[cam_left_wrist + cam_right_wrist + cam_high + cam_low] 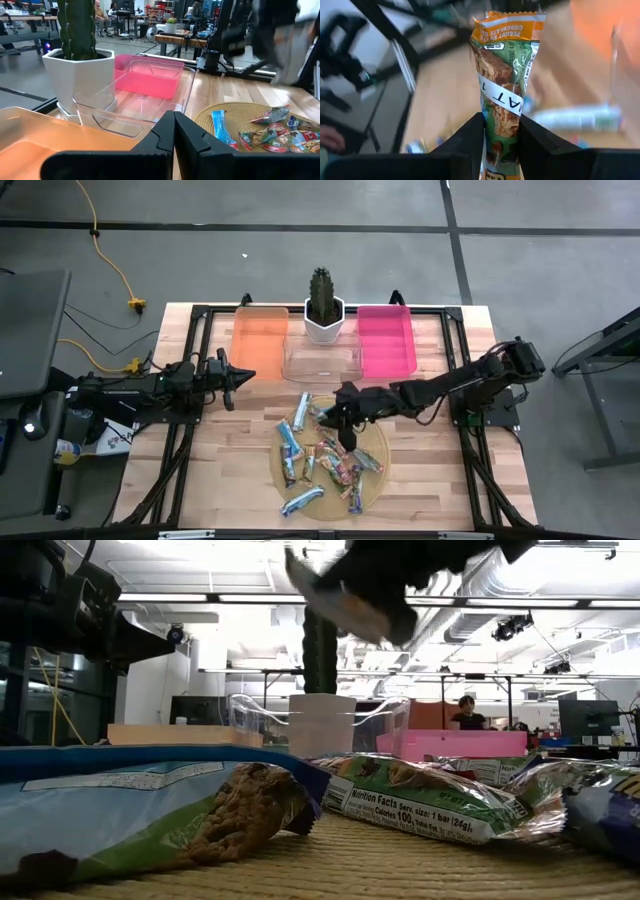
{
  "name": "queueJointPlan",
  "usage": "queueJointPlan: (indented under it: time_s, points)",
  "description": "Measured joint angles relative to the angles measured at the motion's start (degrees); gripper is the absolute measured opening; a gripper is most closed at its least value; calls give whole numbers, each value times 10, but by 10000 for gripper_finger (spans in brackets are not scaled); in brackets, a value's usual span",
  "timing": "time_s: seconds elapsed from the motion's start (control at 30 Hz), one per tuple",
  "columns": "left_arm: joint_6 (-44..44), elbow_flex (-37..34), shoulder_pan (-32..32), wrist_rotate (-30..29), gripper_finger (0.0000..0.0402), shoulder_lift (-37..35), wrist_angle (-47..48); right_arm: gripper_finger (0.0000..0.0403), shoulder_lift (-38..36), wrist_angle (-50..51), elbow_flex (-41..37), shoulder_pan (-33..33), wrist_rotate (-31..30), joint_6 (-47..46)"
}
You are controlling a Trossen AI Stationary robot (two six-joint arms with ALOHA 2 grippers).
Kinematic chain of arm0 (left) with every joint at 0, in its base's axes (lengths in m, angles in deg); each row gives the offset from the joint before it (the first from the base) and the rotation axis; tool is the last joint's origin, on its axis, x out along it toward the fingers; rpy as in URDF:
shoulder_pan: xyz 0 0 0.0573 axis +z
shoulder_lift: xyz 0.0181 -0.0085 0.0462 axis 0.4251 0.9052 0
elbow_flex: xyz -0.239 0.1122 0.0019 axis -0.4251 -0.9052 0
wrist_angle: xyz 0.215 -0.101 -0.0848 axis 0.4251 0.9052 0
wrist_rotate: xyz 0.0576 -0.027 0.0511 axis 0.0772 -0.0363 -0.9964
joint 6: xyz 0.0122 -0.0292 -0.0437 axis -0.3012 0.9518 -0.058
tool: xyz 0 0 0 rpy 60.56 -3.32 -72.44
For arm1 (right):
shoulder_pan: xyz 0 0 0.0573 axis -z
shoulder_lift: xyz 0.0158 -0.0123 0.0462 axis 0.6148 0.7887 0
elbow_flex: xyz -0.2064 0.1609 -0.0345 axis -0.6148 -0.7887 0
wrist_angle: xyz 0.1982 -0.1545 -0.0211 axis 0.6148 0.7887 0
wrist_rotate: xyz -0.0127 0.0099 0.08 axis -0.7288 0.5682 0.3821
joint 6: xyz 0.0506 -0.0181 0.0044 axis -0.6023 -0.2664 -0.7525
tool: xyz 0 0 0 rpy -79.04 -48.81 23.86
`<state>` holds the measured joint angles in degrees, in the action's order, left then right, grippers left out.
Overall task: Pick and place Granola Bars by type
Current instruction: Put the yellow granola bar into the red bin
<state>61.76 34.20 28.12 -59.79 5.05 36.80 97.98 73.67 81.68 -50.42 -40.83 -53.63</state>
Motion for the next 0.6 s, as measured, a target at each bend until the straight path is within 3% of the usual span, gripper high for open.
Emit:
queueJointPlan:
  time_s: [0.23,0.6]
  points:
    - [0,0,0,0,1,0,0,89,-57,34,84,4,-36,114]
    - [0,0,0,1,1,0,0,89,-160,308,276,1,-152,242]
